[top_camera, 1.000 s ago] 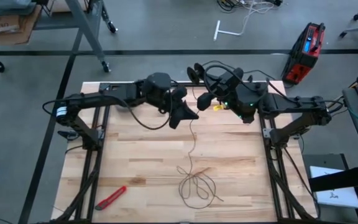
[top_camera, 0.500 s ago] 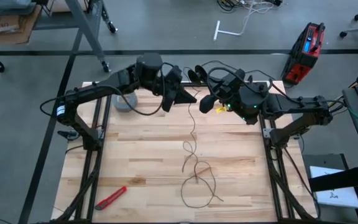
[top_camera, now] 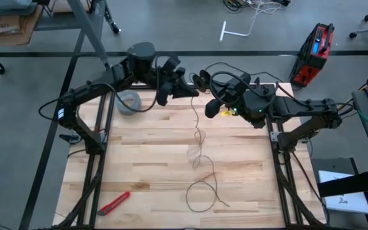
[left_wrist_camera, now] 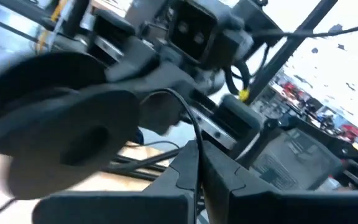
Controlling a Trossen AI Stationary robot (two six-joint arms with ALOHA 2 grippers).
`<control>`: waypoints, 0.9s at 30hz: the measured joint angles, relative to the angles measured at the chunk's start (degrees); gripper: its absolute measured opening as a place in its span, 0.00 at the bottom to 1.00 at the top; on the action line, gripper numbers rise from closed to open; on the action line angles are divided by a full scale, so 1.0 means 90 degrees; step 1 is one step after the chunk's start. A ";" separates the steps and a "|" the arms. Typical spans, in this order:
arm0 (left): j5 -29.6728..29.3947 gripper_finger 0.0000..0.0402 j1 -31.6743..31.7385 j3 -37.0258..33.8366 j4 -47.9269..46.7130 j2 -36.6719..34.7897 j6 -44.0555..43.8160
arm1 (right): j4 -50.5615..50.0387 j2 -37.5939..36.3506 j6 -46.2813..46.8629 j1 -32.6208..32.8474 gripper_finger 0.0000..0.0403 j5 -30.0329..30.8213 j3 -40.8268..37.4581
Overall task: Coil cords
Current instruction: Coil the black wire on the black spool
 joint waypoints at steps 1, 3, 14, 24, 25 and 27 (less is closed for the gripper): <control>-0.0007 0.00 0.0061 0.0009 0.0005 0.0000 -0.0002 | 0.0003 0.0000 -0.0002 0.0005 0.00 -0.0006 0.0000; -0.0024 0.00 0.0192 0.0010 0.0003 0.0000 -0.0005 | 0.0003 0.0000 0.0007 0.0019 0.00 -0.0039 0.0000; 0.0299 0.00 0.0738 -0.0022 -0.0314 -0.0070 0.0098 | 0.0007 -0.0041 0.0050 0.0053 0.00 -0.0113 -0.0001; 0.0431 0.00 0.1314 -0.0010 -0.0567 -0.0377 0.0280 | 0.0009 -0.0109 0.0007 0.0056 0.00 -0.0116 0.0000; 0.0437 0.00 0.1373 -0.0007 -0.0701 -0.0419 0.0368 | 0.0007 -0.0140 0.0004 0.0068 0.00 -0.0133 -0.0002; 0.0436 0.00 0.1473 -0.0005 -0.1003 -0.0462 0.0570 | 0.0042 -0.0215 -0.0021 0.0101 0.00 -0.0161 -0.0001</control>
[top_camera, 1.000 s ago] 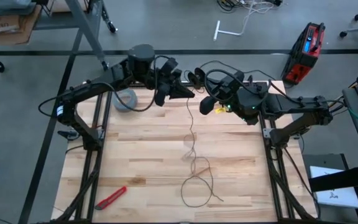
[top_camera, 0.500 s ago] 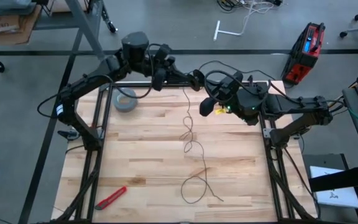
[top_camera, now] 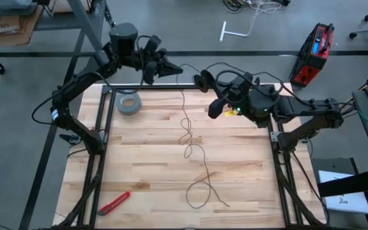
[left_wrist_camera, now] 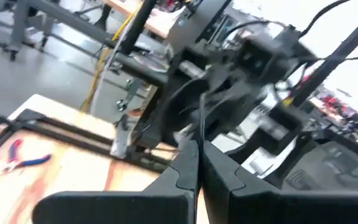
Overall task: Coil cords
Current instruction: Coil the black wire on the black spool
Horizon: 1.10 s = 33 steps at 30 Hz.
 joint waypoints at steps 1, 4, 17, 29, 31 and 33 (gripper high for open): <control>-0.0016 0.00 0.0038 -0.0001 -0.0164 -0.0007 0.0106 | 0.0048 -0.0042 -0.0040 0.0028 0.00 -0.0002 -0.0001; -0.0159 0.00 0.0059 -0.0002 -0.0554 -0.0005 0.0352 | 0.0362 -0.0146 -0.0248 0.0118 0.00 -0.0002 0.0000; -0.0214 0.00 -0.0608 -0.0010 -0.1024 -0.0008 0.0549 | 0.1503 -0.0302 -0.1101 0.0125 0.00 0.0210 0.0001; -0.1629 0.00 -0.1404 -0.0092 -0.0699 0.0692 0.0374 | 0.1494 -0.0177 -0.1070 0.0030 0.00 0.0222 0.0001; -0.1823 0.00 -0.1434 -0.0092 -0.0624 0.0855 0.0366 | 0.1496 -0.0159 -0.1052 0.0030 0.00 0.0222 0.0001; -0.1866 0.00 -0.1432 -0.0092 -0.0632 0.0984 0.0316 | 0.1496 -0.0159 -0.1050 0.0031 0.00 0.0220 0.0001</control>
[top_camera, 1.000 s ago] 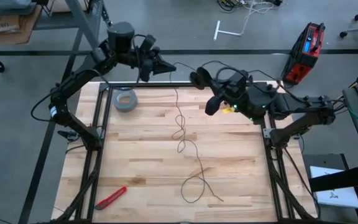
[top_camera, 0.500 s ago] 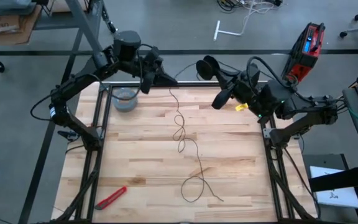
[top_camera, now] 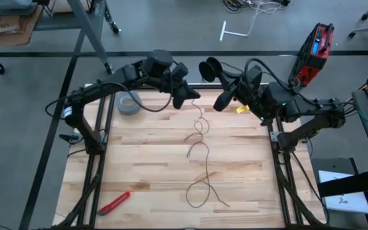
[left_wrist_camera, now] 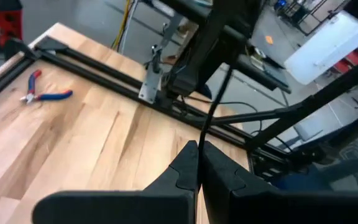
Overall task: Coil cords
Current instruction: Coil the black wire on the black spool
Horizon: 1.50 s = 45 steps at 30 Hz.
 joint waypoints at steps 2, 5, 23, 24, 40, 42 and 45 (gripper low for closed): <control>0.0091 0.02 0.0014 0.0000 0.0003 0.0093 -0.0069 | 0.0002 0.0000 0.0015 0.0002 0.00 0.0005 0.0000; 0.0373 0.10 0.0034 0.0000 0.0008 0.0154 -0.0109 | -0.0003 0.0000 0.0031 0.0000 0.00 0.0008 0.0000; 0.0544 0.51 0.0034 0.0000 -0.1047 0.0060 0.0706 | -0.0056 -0.0016 -0.0096 0.0004 0.00 0.0179 0.0000; 0.0541 0.51 0.0034 0.0000 -0.1049 0.0058 0.0766 | -0.0056 -0.0016 -0.0095 0.0004 0.00 0.0179 0.0000; 0.0540 0.42 -0.0194 -0.1482 0.0573 -0.0200 0.0704 | 0.0007 -0.0147 -0.0065 0.0004 0.00 0.0176 0.0000; 0.0539 0.41 -0.0194 -0.2041 0.1485 -0.0239 0.0228 | 0.0007 -0.0155 -0.0069 0.0004 0.00 0.0176 0.0000; 0.0495 0.42 -0.0211 -0.2874 0.2782 -0.0280 -0.0362 | 0.0002 -0.0155 -0.0078 0.0004 0.00 0.0168 0.0000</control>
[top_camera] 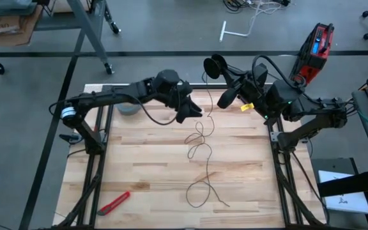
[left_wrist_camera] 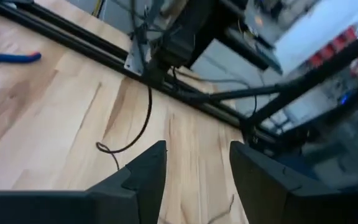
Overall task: Coil cords
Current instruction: Coil the black wire on the black spool
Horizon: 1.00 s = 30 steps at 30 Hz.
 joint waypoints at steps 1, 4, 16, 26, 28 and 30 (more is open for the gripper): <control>-0.0091 0.43 -0.0009 -0.0228 0.0428 -0.0002 -0.0161 | -0.0002 0.0000 -0.0034 0.0002 0.00 -0.0002 0.0000; -0.0618 0.47 -0.0033 -0.0828 0.1188 -0.0019 -0.0451 | 0.0000 0.0000 -0.0089 0.0001 0.00 -0.0002 0.0000; -0.1275 0.51 -0.0298 -0.1390 0.2929 0.0036 0.0714 | -0.0005 0.0000 -0.0111 0.0000 0.00 -0.0001 0.0000; -0.1794 0.50 -0.0433 -0.1315 0.2975 0.0119 0.1054 | -0.0007 0.0000 -0.0134 0.0000 0.00 0.0000 0.0000; -0.1926 0.48 -0.0448 -0.1332 0.2961 0.0231 0.0912 | -0.0007 0.0000 -0.0136 0.0001 0.00 0.0000 0.0000; -0.1906 0.45 -0.0468 -0.1325 0.3037 0.0410 0.0729 | -0.0006 0.0000 -0.0144 0.0000 0.00 0.0000 0.0000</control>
